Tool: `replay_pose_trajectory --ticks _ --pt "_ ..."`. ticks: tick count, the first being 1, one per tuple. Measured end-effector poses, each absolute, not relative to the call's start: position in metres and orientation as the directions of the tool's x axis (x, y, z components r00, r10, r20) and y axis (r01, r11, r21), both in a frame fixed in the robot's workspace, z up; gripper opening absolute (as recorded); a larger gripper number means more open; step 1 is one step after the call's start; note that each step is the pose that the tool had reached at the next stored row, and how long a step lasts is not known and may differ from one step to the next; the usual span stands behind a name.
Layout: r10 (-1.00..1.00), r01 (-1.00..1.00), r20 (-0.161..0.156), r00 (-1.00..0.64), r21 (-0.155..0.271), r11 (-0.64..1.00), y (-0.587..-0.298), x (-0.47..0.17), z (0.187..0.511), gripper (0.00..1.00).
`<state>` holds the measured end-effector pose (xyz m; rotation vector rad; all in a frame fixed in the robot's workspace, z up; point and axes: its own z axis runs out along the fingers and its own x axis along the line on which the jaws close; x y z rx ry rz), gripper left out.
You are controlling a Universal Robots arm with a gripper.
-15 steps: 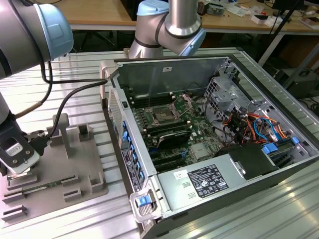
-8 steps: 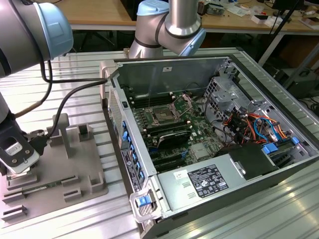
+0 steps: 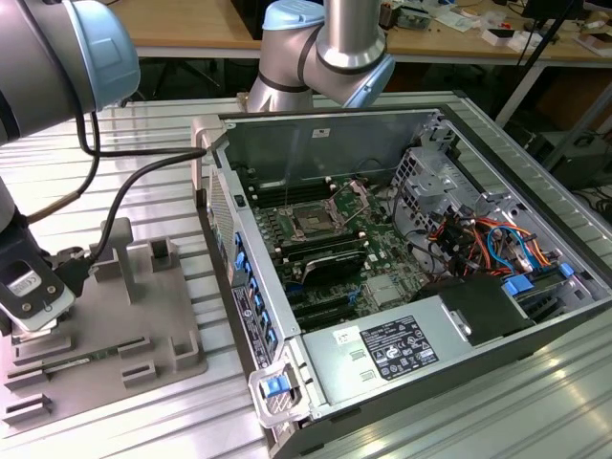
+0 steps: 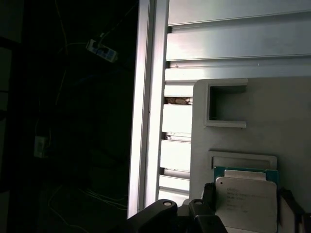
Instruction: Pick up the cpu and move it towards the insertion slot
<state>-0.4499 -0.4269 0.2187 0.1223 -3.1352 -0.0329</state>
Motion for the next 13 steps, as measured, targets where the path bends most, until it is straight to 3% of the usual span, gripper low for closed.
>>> replay_pose_trajectory --ticks 13 --pt "-0.078 -0.078 0.003 -0.997 0.022 0.997 -0.4269 -0.4499 0.2224 0.55"
